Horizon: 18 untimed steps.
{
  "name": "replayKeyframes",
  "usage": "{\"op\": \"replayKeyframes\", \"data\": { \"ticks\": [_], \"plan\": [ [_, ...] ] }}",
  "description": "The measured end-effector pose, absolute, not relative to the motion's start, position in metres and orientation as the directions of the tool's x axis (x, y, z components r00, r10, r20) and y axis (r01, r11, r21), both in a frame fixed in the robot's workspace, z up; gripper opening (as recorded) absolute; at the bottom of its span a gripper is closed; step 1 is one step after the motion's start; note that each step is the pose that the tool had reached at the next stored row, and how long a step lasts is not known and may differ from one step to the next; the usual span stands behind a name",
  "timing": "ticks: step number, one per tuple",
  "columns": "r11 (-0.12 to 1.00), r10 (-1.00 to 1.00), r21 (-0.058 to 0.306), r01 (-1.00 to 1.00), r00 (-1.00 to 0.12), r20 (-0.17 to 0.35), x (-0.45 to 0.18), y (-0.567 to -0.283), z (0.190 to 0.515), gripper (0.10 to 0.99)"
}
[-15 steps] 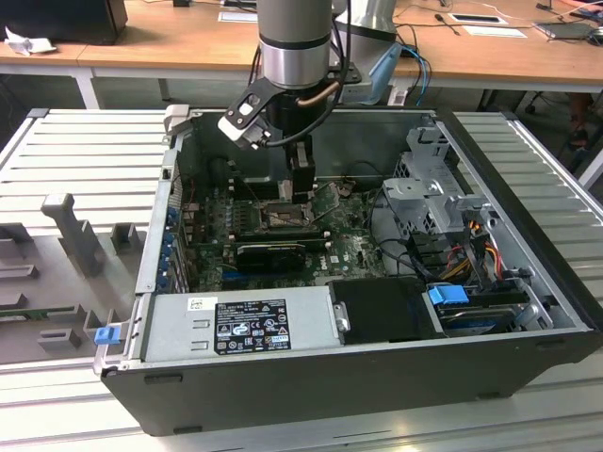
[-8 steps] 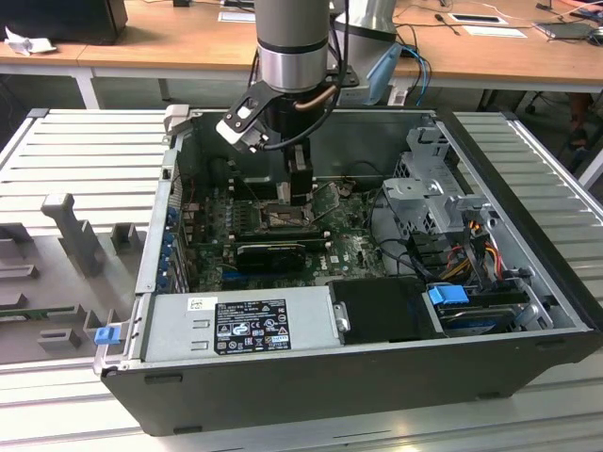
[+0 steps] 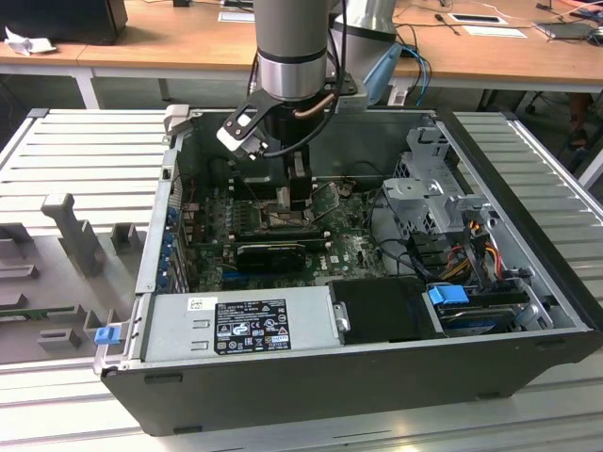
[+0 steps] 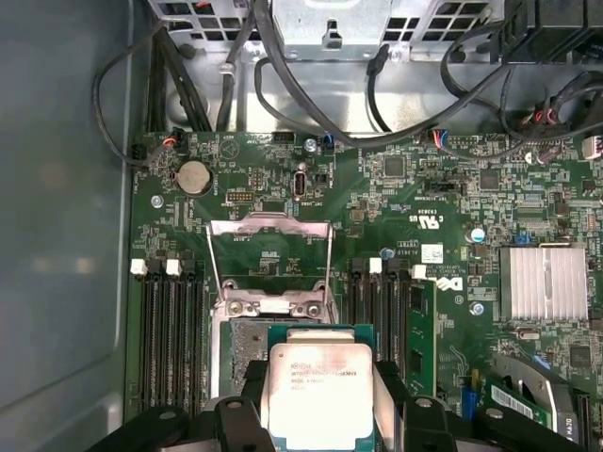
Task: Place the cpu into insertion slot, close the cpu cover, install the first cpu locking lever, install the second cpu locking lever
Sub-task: 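Place the cpu into insertion slot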
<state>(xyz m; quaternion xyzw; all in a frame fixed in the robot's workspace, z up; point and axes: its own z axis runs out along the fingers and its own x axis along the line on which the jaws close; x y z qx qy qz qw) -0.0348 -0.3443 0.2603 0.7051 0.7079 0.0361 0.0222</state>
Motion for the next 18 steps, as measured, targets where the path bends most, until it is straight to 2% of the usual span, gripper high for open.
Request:
{"op": "replayKeyframes", "data": {
  "ticks": [18],
  "plan": [
    [0.003,0.999,0.083,0.997,-0.005,0.031,-0.039,-0.336,0.235,0.525]
  ]
}}
